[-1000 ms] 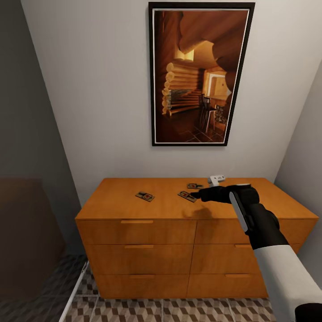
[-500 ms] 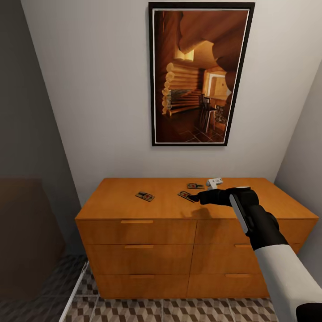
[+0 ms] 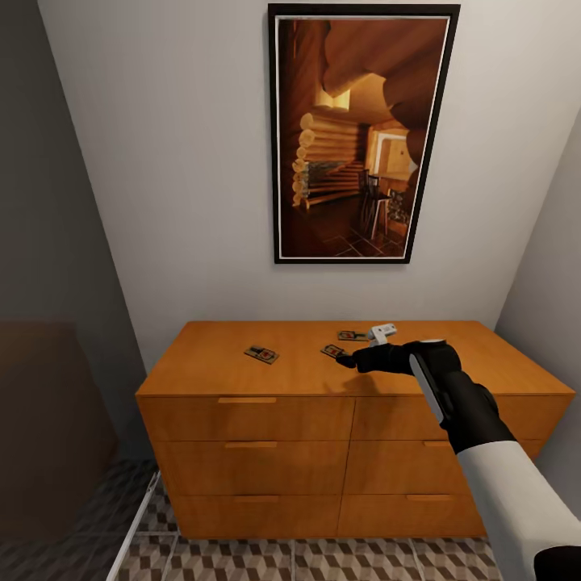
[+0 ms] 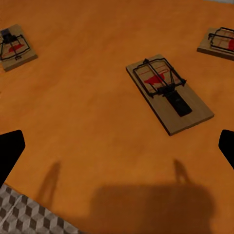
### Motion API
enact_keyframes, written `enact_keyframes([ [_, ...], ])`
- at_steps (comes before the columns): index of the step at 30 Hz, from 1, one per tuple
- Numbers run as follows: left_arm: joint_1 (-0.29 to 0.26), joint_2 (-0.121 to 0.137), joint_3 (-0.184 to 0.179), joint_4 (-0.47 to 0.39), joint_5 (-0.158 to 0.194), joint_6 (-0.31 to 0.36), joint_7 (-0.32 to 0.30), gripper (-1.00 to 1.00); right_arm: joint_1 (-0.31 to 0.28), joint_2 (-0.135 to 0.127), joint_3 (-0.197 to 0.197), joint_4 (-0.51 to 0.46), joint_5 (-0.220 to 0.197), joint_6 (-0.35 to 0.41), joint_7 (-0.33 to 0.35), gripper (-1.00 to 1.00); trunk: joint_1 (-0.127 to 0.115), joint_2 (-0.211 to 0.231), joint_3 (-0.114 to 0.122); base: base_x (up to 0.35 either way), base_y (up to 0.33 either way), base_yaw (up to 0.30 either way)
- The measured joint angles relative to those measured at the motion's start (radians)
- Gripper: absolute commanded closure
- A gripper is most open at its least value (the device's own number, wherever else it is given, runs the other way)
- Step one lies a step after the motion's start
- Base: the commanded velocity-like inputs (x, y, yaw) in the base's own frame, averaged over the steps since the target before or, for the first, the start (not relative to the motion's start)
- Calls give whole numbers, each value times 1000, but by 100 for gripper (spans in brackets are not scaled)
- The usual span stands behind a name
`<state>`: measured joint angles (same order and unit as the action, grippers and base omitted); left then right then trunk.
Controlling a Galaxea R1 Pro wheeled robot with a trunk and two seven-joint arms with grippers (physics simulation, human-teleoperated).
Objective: Take the four mousetraps from the cabinet in the bathroom and place them on the bathroom floor. Make sure all four end up on the same floor surface, and ensure that at least two of them are either under or directly next to the same bathroom sink.
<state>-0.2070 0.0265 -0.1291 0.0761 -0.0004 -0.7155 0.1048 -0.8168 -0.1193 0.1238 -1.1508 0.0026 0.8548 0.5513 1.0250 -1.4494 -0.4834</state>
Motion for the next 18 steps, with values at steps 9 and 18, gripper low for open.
enact_keyframes([
  [9,0,0,0,0,0,0,0,100,0,-28,6,2,2,-24,15,-100,0,0,0,0,0,0],
  [18,0,0,0,0,0,0,0,100,0,-113,22,-21,3,-59,168,-100,0,0,0,0,0,0],
])
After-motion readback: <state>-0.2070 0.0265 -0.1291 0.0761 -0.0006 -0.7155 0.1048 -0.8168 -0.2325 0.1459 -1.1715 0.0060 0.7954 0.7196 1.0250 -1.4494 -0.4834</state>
